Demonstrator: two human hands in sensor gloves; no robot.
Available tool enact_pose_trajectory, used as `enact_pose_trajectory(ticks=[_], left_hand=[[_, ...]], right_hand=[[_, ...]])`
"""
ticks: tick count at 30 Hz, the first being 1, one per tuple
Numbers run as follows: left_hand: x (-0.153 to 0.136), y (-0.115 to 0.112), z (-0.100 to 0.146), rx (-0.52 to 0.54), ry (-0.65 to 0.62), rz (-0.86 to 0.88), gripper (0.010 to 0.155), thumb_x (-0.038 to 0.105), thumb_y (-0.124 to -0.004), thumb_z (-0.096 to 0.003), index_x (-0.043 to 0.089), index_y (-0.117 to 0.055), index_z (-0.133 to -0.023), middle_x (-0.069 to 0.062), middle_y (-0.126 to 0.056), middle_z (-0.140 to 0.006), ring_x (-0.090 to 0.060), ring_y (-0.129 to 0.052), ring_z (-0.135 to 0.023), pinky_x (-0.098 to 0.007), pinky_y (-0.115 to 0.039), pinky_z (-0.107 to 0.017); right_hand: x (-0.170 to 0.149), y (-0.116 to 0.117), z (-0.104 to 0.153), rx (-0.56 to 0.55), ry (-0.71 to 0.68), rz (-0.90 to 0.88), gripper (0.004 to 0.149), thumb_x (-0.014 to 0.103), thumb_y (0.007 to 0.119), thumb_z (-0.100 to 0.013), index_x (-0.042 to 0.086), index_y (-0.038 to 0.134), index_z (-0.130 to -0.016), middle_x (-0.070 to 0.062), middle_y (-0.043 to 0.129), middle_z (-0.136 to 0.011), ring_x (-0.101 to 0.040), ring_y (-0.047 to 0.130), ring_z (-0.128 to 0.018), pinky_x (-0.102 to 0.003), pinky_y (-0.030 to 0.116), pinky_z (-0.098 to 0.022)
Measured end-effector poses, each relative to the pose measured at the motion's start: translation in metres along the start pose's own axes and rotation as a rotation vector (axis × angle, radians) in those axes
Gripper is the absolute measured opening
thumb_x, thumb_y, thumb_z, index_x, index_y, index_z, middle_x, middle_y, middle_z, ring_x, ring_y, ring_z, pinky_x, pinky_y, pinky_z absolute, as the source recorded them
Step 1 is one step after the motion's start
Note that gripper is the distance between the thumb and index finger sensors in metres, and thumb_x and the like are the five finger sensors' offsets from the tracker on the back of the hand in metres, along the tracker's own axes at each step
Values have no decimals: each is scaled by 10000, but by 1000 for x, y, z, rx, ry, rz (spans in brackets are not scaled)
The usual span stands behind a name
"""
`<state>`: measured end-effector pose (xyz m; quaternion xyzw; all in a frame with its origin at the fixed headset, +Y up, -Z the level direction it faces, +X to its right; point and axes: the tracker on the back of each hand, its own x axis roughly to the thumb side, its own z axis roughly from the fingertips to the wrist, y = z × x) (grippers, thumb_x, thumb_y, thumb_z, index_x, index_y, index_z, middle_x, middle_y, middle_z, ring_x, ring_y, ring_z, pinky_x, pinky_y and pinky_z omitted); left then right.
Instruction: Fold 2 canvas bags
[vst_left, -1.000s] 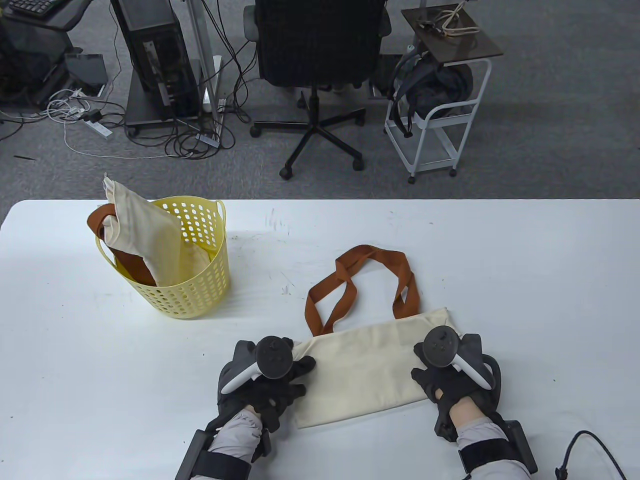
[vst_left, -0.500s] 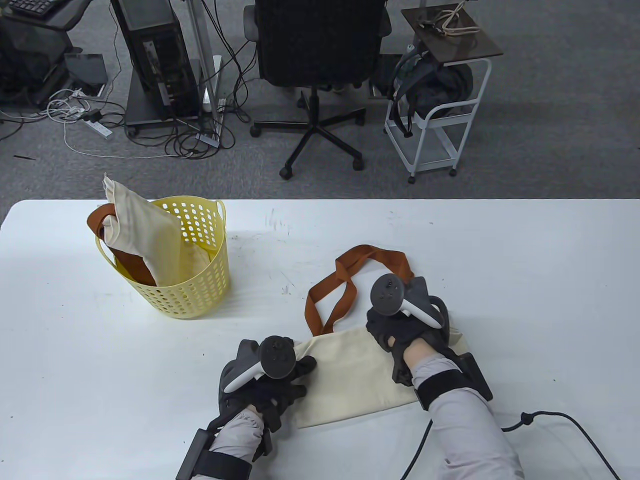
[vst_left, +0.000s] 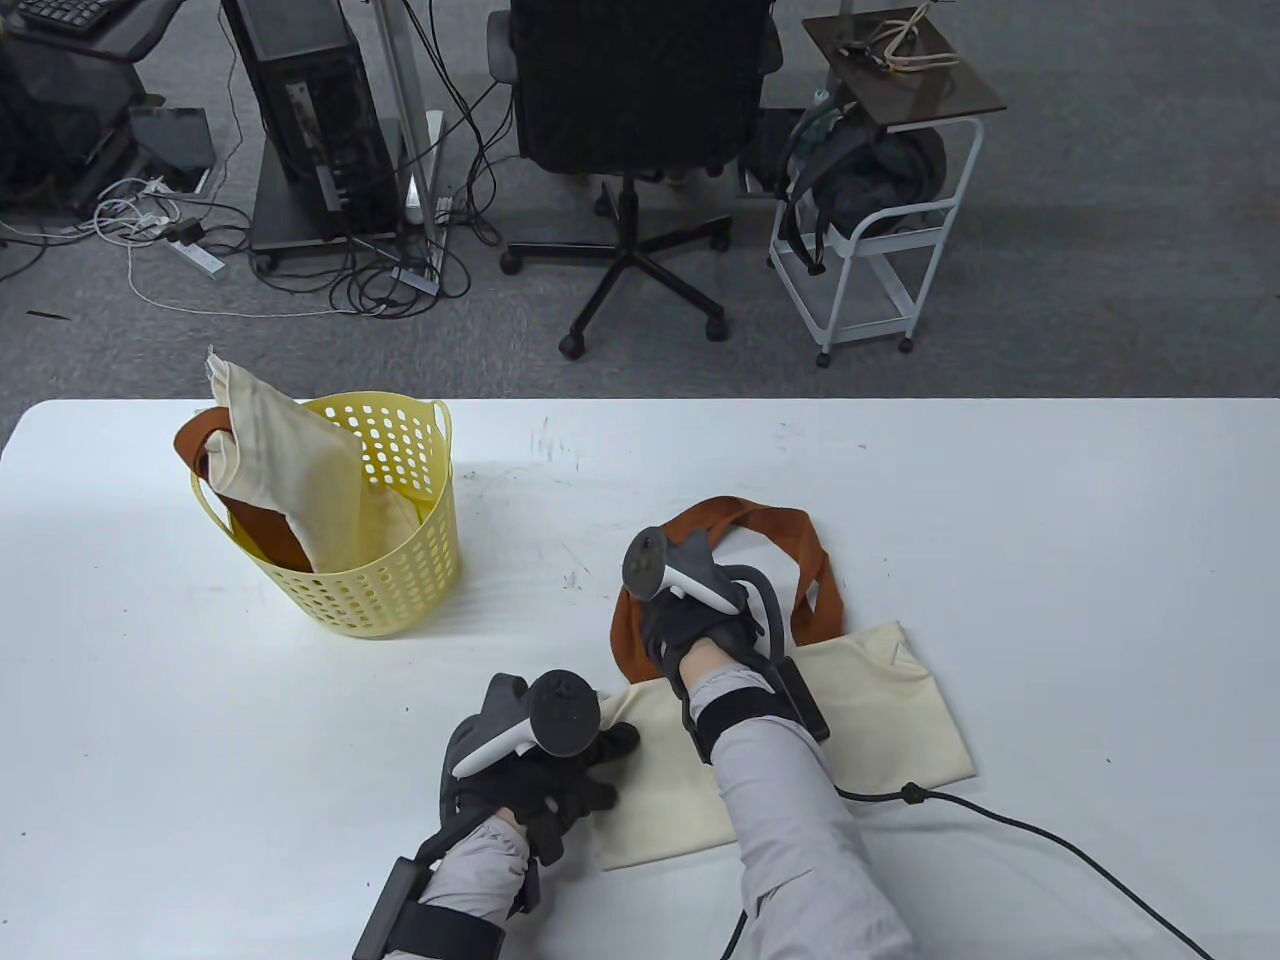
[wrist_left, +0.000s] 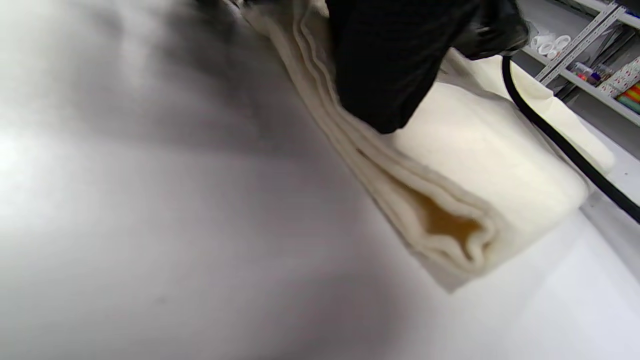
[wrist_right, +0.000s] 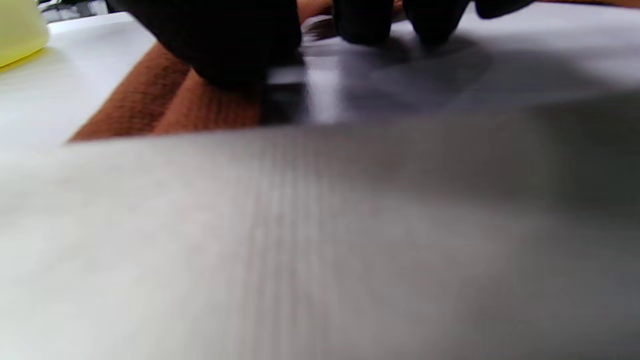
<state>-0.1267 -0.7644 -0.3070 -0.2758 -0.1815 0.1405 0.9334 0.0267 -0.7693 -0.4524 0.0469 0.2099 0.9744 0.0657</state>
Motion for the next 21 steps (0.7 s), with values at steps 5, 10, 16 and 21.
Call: enact_pose_trajectory(ticks=[5, 10, 16, 21], left_hand=[[-1, 0, 0, 5, 7, 13, 620, 306, -943, -536, 342, -656, -1085, -171, -311, -1215, -497, -242, -1101, -787, -239, -683], [-3, 0, -1, 0, 9, 36, 616, 307, -941, -537, 352, -656, -1082, -156, -300, -1213, -481, -226, -1101, -787, -238, -684], [-3, 0, 0, 1, 11, 41, 613, 306, -937, -541, 355, -653, -1082, -152, -296, -1214, -478, -219, -1103, -787, -237, -685], [-4, 1, 0, 0, 11, 49, 610, 300, -933, -545, 353, -652, -1083, -149, -289, -1215, -478, -212, -1103, -786, -233, -688]], right_hand=[[-17, -2, -7, 55, -7, -84, 597, 371, 685, -498, 403, 436, -1040, -109, 259, -1126, -516, 264, -990, -686, 393, -692], [-62, -41, 6, 162, -35, -456, 515, 219, 738, -494, 161, 675, -1003, -169, 511, -1079, -437, 481, -977, -636, 446, -690], [-143, -97, 55, -323, 50, -784, 518, 330, 741, -506, 95, 758, -967, -207, 559, -1079, -470, 416, -1000, -664, 332, -711], [-181, -80, 61, -143, 161, -792, 568, 476, 721, -505, 94, 840, -907, -244, 315, -1133, -519, 147, -985, -706, 185, -668]])
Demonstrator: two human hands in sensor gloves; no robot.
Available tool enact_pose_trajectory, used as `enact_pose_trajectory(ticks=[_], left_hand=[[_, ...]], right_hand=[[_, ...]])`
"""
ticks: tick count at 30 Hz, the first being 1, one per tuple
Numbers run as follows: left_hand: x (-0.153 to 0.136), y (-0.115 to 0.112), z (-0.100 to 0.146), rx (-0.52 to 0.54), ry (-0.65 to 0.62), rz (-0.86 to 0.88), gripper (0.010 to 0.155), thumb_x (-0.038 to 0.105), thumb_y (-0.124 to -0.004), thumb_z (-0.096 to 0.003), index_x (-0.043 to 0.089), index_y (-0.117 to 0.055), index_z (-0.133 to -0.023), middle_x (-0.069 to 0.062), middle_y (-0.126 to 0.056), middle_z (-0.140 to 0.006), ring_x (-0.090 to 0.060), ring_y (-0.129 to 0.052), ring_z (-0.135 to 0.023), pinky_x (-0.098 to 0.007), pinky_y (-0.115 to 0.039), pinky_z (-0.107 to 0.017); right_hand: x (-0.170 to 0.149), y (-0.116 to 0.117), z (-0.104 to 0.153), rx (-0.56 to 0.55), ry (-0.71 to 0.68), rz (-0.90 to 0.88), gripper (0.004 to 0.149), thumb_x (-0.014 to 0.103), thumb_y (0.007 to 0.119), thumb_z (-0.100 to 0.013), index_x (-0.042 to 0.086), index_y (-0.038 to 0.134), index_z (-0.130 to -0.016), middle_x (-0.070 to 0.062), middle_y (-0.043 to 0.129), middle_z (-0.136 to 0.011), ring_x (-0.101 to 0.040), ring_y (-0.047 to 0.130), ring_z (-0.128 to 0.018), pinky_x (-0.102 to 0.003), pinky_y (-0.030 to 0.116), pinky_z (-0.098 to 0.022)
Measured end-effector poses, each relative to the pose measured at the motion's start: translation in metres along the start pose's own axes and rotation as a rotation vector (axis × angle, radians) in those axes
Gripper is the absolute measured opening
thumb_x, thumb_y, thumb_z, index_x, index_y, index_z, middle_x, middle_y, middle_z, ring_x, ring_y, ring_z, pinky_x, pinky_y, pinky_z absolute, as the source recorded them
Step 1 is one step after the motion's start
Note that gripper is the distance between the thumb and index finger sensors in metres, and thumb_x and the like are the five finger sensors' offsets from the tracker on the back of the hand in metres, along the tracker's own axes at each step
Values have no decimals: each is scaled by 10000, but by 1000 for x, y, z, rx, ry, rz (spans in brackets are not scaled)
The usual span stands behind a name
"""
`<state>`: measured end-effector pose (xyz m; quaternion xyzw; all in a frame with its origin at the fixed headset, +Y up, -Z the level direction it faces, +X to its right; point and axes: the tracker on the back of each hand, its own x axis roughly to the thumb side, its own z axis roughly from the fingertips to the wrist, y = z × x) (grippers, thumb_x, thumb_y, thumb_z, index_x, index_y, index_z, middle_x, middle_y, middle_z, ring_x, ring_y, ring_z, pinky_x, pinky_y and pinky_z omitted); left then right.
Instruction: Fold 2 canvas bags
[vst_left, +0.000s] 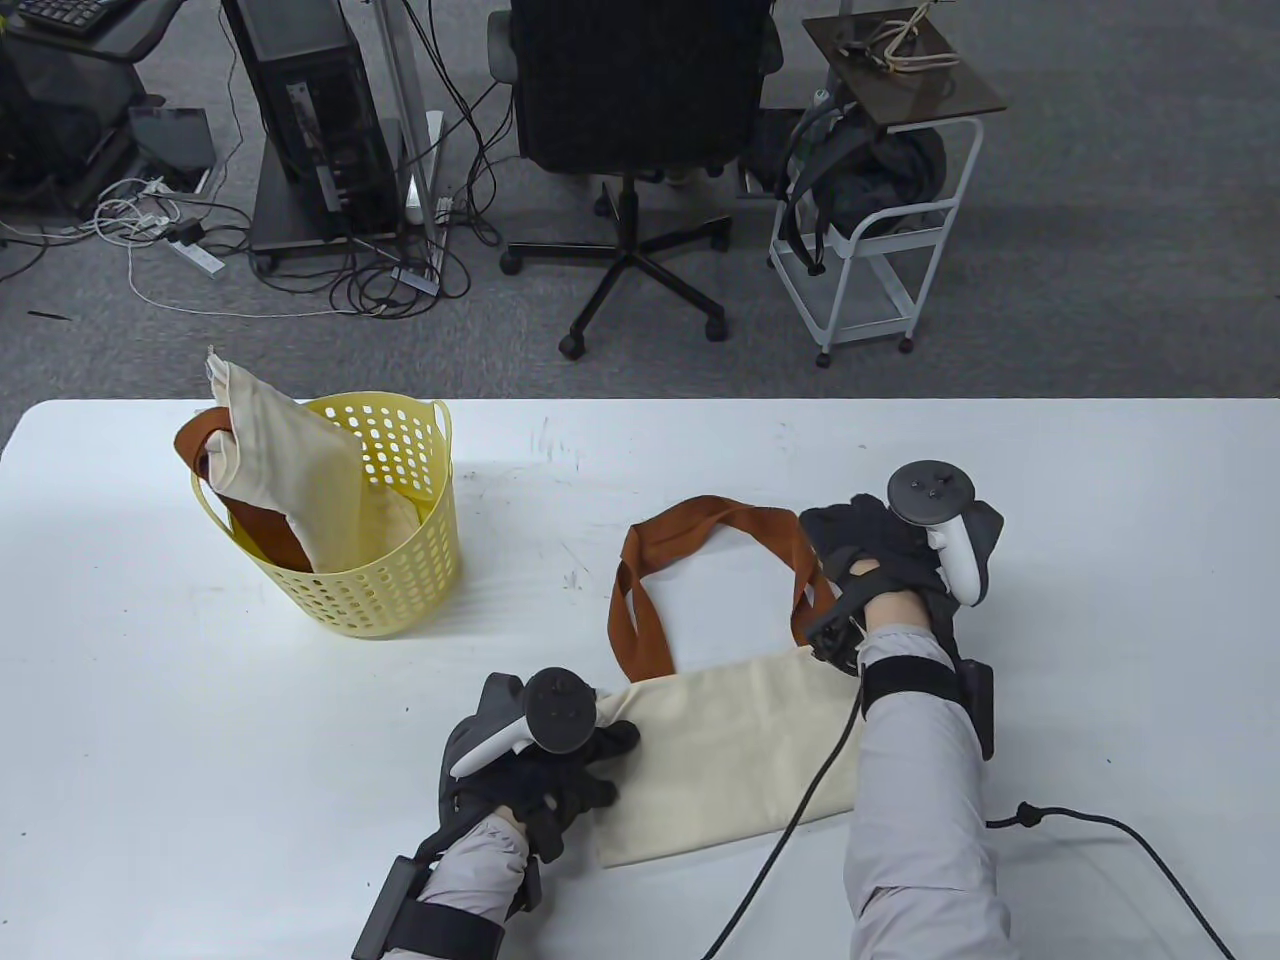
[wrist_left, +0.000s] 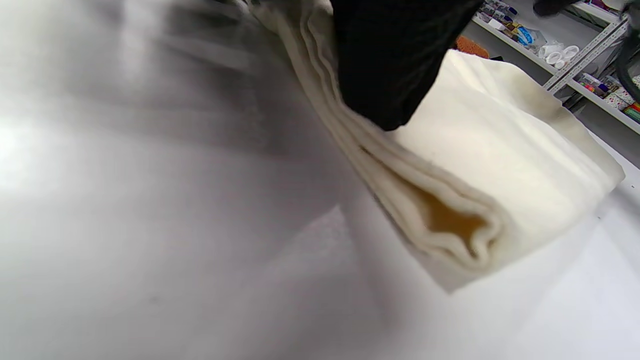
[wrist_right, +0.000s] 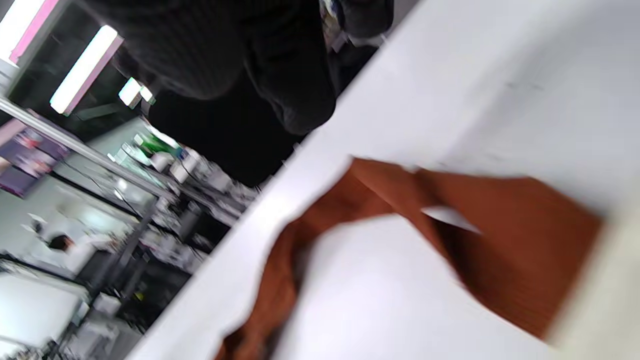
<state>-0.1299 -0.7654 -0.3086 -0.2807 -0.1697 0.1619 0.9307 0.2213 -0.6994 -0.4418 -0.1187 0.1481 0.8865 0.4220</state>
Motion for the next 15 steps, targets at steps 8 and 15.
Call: enact_pose_trajectory(ticks=[8, 15], left_hand=[[0, 0, 0, -1, -2, 9, 608, 288, -926, -547, 347, -647, -1084, -149, -280, -1214, -481, -200, -1100, -785, -232, -688], [-1, 0, 0, -4, -2, 22, 608, 283, -925, -549, 348, -645, -1084, -141, -274, -1216, -471, -188, -1103, -782, -223, -691]], right_hand=[[-19, 64, -16, 118, 111, 53, 595, 461, 712, -506, 97, 786, -972, -351, 286, -1071, -587, 161, -925, -703, 156, -633], [29, 117, -15, 208, -28, 365, 759, 515, 714, -492, 26, 567, -1053, -309, 411, -1055, -550, 232, -959, -725, 147, -626]])
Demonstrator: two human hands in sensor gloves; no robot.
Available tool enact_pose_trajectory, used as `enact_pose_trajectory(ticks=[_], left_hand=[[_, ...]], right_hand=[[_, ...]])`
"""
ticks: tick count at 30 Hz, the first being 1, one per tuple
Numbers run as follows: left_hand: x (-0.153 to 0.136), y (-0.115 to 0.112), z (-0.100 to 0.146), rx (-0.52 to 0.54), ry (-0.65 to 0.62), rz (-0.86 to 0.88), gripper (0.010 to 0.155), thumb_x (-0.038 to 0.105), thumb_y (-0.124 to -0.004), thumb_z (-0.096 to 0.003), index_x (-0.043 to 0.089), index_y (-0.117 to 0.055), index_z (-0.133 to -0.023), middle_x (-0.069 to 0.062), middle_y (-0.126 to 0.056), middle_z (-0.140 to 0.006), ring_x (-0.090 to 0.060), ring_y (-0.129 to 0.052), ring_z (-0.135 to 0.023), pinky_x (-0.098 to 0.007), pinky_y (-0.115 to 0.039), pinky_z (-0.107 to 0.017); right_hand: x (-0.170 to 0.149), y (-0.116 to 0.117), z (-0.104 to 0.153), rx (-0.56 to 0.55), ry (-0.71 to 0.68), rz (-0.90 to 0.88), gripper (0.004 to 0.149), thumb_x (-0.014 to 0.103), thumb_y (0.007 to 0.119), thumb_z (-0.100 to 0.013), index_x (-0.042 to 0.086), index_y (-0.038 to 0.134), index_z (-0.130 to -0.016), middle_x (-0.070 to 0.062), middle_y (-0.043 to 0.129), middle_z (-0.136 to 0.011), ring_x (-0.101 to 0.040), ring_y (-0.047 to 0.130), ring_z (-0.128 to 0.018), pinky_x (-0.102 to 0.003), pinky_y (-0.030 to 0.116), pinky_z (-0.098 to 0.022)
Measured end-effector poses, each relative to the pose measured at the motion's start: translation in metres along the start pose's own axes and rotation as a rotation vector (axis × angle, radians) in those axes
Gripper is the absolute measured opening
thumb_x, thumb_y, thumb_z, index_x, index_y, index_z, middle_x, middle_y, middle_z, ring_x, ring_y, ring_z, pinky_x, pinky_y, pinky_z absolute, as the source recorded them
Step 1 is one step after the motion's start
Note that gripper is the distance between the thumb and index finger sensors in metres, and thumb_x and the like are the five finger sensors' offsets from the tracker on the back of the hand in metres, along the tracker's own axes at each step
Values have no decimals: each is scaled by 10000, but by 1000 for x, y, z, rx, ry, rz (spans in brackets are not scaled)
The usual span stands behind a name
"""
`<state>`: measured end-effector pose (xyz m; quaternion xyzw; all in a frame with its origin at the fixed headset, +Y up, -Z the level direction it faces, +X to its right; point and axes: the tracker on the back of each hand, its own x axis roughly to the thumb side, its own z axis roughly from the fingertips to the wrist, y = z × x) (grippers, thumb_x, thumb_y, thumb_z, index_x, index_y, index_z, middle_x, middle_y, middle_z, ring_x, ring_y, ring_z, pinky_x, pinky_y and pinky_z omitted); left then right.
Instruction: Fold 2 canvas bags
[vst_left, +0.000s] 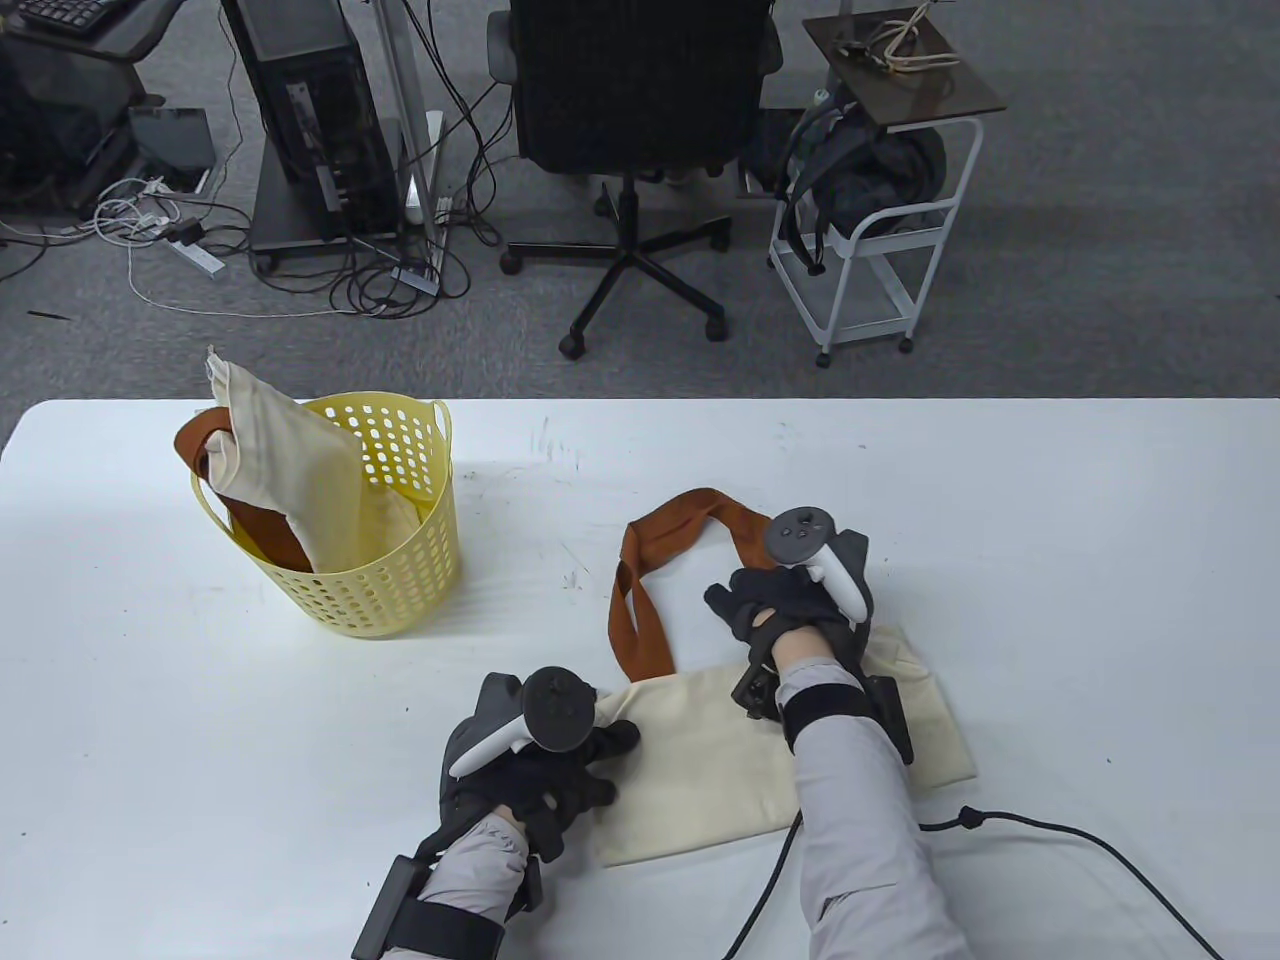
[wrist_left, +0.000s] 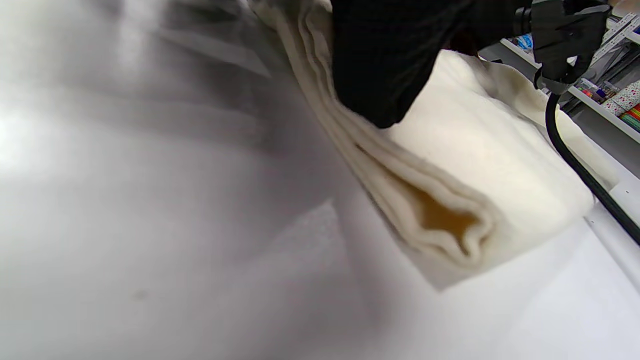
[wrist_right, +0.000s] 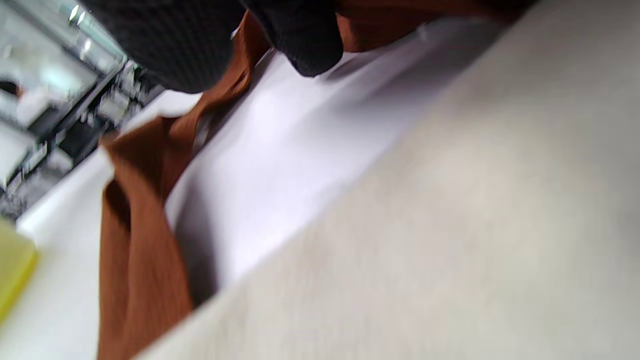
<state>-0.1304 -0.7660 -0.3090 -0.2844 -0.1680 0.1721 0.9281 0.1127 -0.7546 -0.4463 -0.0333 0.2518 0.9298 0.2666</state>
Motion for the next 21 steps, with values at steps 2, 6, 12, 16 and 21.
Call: enact_pose_trajectory(ticks=[2, 6, 12, 16, 21], left_hand=[[0, 0, 0, 1, 1, 2, 609, 284, -924, -549, 346, -644, -1085, -143, -273, -1216, -471, -189, -1103, -782, -222, -691], [0, 0, 0, 1, -1, 2, 610, 279, -927, -549, 340, -646, -1087, -148, -275, -1216, -478, -189, -1102, -784, -224, -691], [1, 0, 0, 3, -1, -5, 612, 280, -925, -550, 336, -641, -1089, -153, -276, -1215, -483, -191, -1100, -784, -230, -690], [1, 0, 0, 4, -1, -7, 609, 285, -926, -551, 338, -643, -1087, -152, -279, -1214, -484, -196, -1099, -782, -233, -691], [3, 0, 1, 16, 4, -31, 613, 303, -927, -549, 341, -640, -1089, -162, -289, -1214, -487, -217, -1099, -780, -249, -690]], right_hand=[[14, 8, 1, 44, 1, 111, 889, 616, 708, -455, 12, 509, -1075, -341, 369, -1060, -566, 195, -958, -744, 127, -612], [40, 24, 1, 258, 136, 276, 1106, 761, 636, -405, -11, 248, -1096, -406, 165, -1059, -615, 38, -919, -790, 26, -538], [62, 50, -6, 242, 267, 339, 1231, 795, 644, -357, -95, 101, -1011, -463, 79, -990, -667, -18, -848, -799, 18, -520], [63, 63, -5, 147, 282, 347, 1245, 780, 684, -367, -108, 69, -986, -469, 43, -968, -686, -24, -825, -805, 33, -527], [53, 48, 2, -158, 229, 206, 901, 529, 784, -495, -79, 388, -1028, -440, 333, -1006, -666, 261, -900, -782, 179, -600]])
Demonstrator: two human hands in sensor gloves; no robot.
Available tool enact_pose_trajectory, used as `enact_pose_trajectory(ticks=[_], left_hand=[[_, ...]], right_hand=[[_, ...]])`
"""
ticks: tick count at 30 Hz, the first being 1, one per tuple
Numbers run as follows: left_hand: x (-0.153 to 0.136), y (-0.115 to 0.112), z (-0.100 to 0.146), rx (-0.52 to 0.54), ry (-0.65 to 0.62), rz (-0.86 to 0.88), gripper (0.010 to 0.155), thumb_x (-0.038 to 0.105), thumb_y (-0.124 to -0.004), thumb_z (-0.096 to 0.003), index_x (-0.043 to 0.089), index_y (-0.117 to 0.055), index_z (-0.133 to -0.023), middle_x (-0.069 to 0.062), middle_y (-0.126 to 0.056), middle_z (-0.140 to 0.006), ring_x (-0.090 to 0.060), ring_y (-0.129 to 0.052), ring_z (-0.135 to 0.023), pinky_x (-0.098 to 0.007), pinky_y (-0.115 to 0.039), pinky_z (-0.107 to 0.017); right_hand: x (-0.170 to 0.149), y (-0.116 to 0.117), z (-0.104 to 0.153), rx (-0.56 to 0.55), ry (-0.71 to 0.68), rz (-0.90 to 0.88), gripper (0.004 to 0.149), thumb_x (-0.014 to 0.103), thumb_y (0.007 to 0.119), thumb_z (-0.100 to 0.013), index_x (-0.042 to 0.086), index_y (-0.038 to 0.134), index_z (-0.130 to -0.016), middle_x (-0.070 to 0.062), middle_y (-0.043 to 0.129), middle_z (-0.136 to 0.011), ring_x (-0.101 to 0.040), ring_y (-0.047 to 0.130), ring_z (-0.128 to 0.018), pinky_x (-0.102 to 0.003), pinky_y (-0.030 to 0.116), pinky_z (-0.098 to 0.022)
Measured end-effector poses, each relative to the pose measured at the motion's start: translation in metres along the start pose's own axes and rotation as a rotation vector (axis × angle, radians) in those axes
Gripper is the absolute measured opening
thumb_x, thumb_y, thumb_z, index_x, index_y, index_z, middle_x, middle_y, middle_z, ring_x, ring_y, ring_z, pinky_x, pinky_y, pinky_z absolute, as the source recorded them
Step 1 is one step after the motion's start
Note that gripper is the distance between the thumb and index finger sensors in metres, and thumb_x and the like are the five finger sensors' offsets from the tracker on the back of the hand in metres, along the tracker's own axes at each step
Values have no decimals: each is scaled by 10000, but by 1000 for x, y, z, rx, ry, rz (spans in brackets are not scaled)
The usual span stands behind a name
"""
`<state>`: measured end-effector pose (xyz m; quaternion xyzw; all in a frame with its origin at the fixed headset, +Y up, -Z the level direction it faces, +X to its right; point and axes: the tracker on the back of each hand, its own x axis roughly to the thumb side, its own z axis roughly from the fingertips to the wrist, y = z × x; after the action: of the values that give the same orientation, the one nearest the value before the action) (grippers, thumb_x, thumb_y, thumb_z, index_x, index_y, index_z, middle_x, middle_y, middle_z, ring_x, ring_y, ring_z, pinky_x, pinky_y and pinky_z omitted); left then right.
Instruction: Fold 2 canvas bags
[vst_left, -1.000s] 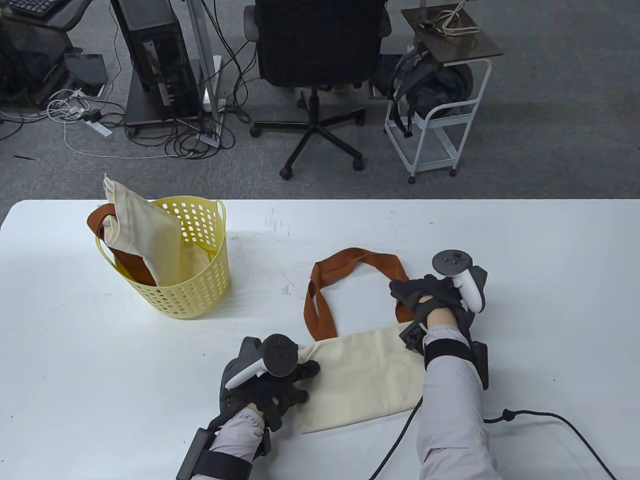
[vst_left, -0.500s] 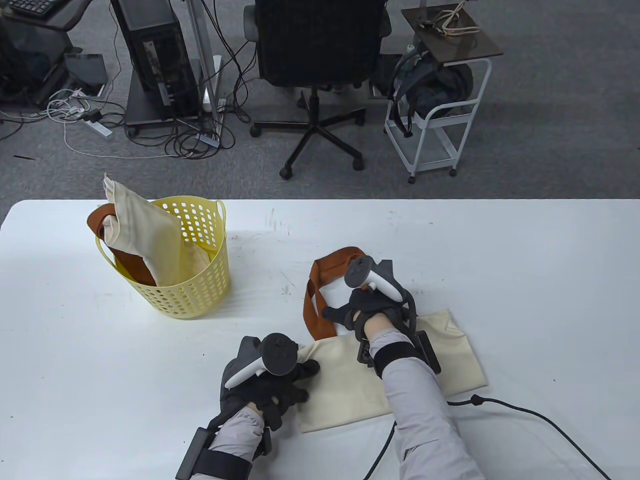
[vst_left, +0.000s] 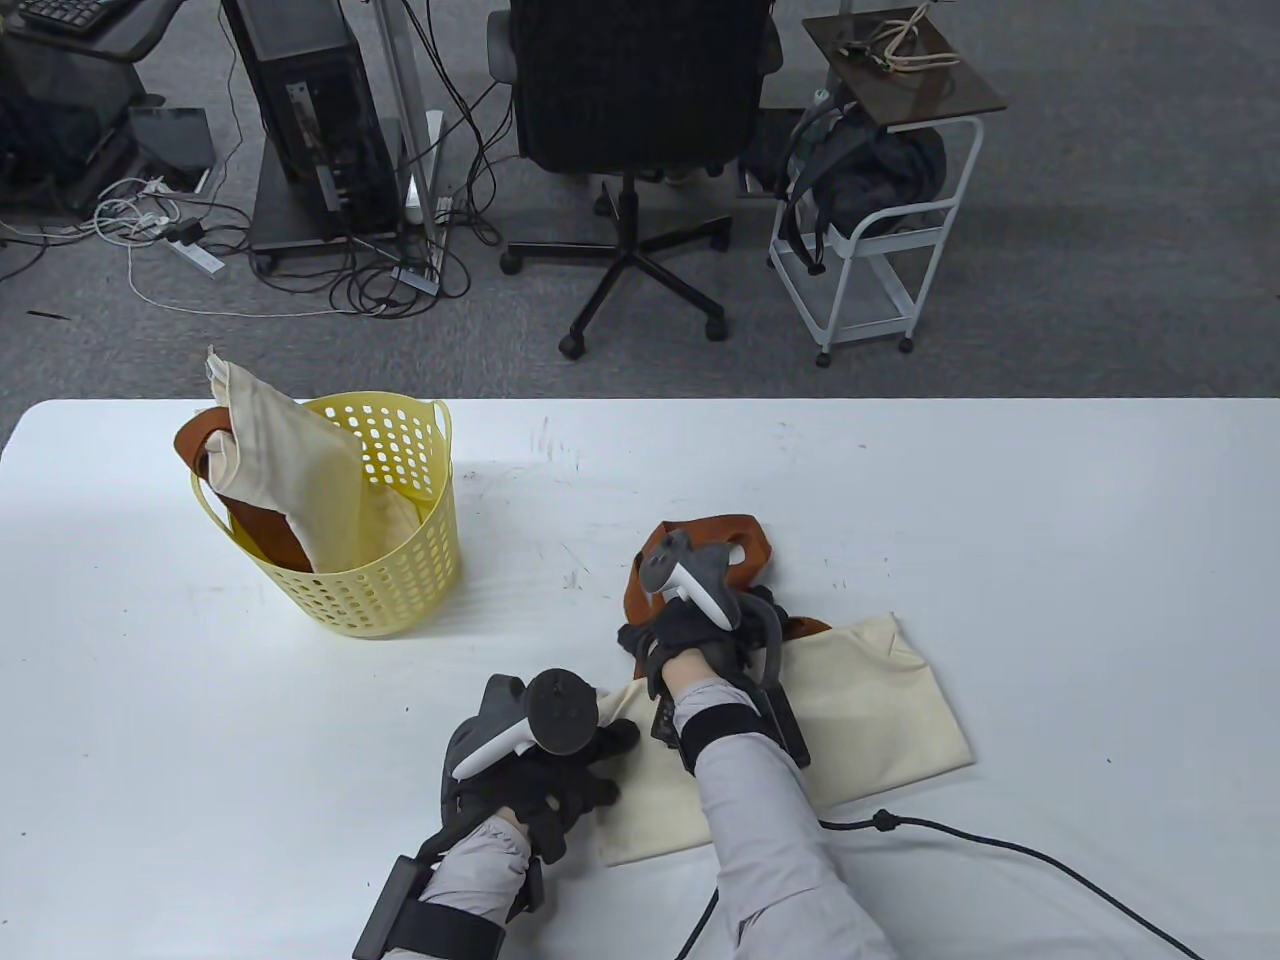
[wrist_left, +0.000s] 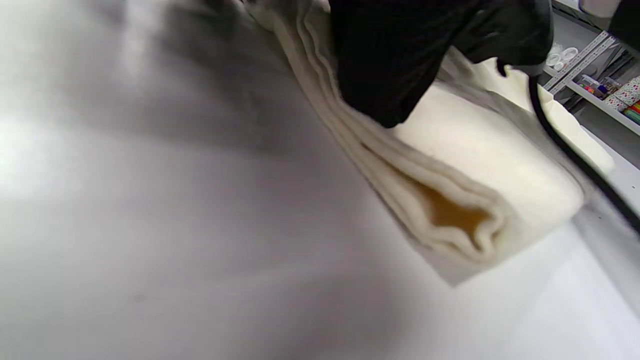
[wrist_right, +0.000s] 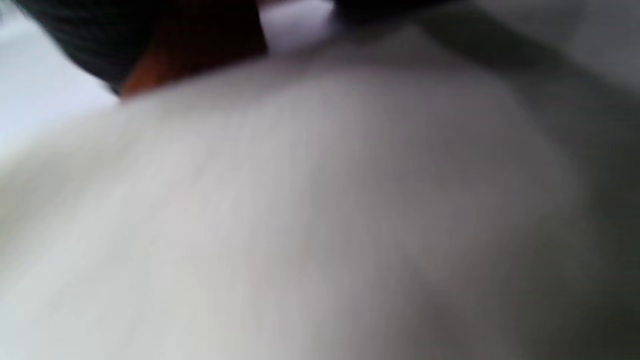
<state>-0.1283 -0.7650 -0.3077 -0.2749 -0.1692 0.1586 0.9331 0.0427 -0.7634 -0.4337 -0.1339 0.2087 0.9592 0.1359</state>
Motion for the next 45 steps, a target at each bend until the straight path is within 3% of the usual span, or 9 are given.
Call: enact_pose_trajectory(ticks=[6, 16, 20, 23, 27, 30, 36, 41, 45], left_hand=[[0, 0, 0, 2, 4, 2, 618, 315, -921, -554, 352, -628, -1098, -154, -284, -1214, -483, -215, -1098, -778, -252, -691], [2, -2, -1, -4, 7, 7, 618, 333, -905, -565, 372, -607, -1105, -131, -265, -1220, -481, -188, -1097, -778, -238, -690], [0, -2, -1, -5, 9, 21, 617, 342, -904, -565, 384, -606, -1103, -117, -258, -1220, -466, -174, -1100, -778, -223, -689], [-2, -2, -1, -12, 9, 45, 612, 343, -907, -565, 392, -610, -1098, -100, -252, -1218, -448, -154, -1103, -777, -200, -688], [-3, -2, -1, -14, 11, 46, 613, 343, -905, -566, 397, -607, -1099, -92, -239, -1220, -443, -149, -1105, -777, -194, -688], [-3, -2, -1, -15, 10, 45, 613, 340, -900, -568, 397, -603, -1101, -94, -233, -1220, -444, -145, -1104, -777, -192, -687], [-2, -3, -2, -22, 9, 31, 696, 341, -871, -582, 429, -444, -1124, -98, -199, -1219, -448, -123, -1100, -780, -180, -682], [0, -5, -2, -12, 28, -12, 700, 412, -856, -582, 415, -425, -1134, -91, -182, -1215, -431, -127, -1101, -775, -182, -684], [3, -8, -3, 0, 51, -59, 760, 526, -848, -547, 418, -384, -1139, -101, -148, -1222, -424, -118, -1103, -777, -181, -682]], right_hand=[[-22, -14, -6, -155, 30, 44, 616, 316, 834, -484, 96, 613, -1017, -282, 590, -991, -509, 580, -905, -700, 342, -681], [-44, -30, -4, -312, 121, 4, 684, 302, 889, -455, 219, 541, -1038, -65, 847, -832, -298, 823, -774, -532, 588, -683], [-71, -39, -10, -268, 167, -238, 684, 291, 886, -448, 220, 538, -1032, 3, 888, -776, -250, 863, -726, -492, 632, -671], [-98, -47, -16, -171, 149, -571, 646, 246, 890, -432, 193, 599, -1007, -42, 905, -758, -300, 873, -702, -512, 583, -661], [-119, -59, -8, -162, -38, -850, 503, 182, 874, -443, 211, 734, -925, -84, 885, -788, -343, 810, -779, -619, 528, -659], [-126, -78, 7, -163, -223, -815, 402, 174, 867, -448, 225, 830, -845, -84, 878, -803, -353, 752, -839, -644, 496, -668], [-141, -96, 51, -167, -393, -654, 378, 188, 876, -439, 224, 866, -814, -84, 890, -803, -366, 731, -853, -646, 497, -662], [-160, -76, 76, -130, -420, -464, 380, 202, 870, -446, 214, 871, -826, -93, 885, -827, -368, 715, -864, -637, 523, -651], [-175, -40, 76, -109, -397, -375, 381, 209, 850, -457, 218, 861, -838, -79, 853, -868, -335, 649, -909, -628, 516, -656]])
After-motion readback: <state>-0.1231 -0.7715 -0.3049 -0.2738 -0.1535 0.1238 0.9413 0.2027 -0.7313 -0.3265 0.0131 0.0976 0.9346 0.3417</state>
